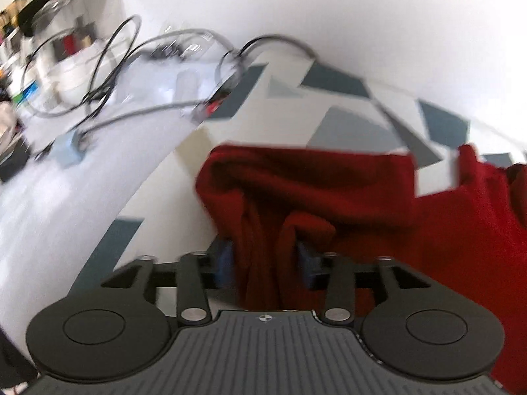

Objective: Fold clothes

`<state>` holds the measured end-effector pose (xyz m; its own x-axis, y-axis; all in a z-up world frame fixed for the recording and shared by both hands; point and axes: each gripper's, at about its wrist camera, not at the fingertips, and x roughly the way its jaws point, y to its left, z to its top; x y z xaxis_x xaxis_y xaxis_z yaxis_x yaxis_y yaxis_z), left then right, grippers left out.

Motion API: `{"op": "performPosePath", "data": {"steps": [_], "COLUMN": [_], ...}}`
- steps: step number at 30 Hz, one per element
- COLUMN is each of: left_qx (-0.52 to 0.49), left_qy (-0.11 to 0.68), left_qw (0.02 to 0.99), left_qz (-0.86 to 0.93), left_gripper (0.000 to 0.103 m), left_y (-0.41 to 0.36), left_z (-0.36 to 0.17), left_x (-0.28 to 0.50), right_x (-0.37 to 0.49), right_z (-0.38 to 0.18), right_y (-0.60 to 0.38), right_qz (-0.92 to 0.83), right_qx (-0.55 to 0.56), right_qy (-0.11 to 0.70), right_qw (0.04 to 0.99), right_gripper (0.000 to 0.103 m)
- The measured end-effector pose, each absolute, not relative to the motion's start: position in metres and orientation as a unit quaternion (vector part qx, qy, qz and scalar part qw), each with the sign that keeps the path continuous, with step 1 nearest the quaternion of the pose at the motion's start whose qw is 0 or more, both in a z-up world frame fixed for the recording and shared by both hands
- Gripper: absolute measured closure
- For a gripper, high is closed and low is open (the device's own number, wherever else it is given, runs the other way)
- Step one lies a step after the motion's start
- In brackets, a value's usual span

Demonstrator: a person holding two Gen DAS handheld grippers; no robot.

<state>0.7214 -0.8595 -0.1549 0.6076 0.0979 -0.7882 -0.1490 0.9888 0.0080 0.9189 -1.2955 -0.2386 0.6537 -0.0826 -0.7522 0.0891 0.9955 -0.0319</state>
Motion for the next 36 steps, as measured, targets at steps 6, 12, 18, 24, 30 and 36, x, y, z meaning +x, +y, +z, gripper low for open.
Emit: {"op": "performPosePath", "data": {"steps": [6, 12, 18, 24, 30, 36], "left_qx": [0.019, 0.057, 0.051, 0.035, 0.018, 0.006], "left_qy": [0.431, 0.430, 0.427, 0.423, 0.422, 0.423], "left_qw": [0.901, 0.901, 0.902, 0.905, 0.906, 0.906], "left_qz": [0.049, 0.026, 0.018, 0.017, 0.014, 0.009], "left_gripper": [0.042, 0.039, 0.035, 0.032, 0.030, 0.027], "left_y": [-0.894, -0.927, -0.932, -0.925, -0.918, -0.909], "left_z": [-0.160, -0.170, -0.171, -0.172, -0.174, -0.176], "left_x": [0.740, 0.756, 0.758, 0.749, 0.743, 0.743], "right_x": [0.925, 0.906, 0.918, 0.978, 1.046, 1.070], "right_z": [-0.243, -0.246, -0.233, -0.195, -0.206, -0.224], "right_y": [-1.328, -1.360, -1.379, -1.336, -1.265, -1.260], "right_qz": [-0.066, -0.109, -0.125, -0.024, 0.031, -0.034], "right_qx": [0.025, 0.032, 0.061, 0.104, -0.001, -0.128], "right_qy": [0.418, 0.409, 0.455, 0.452, 0.514, 0.510], "right_qw": [0.906, 0.906, 0.879, 0.886, 0.857, 0.850], "right_gripper": [0.045, 0.045, 0.050, 0.046, 0.048, 0.098]}}
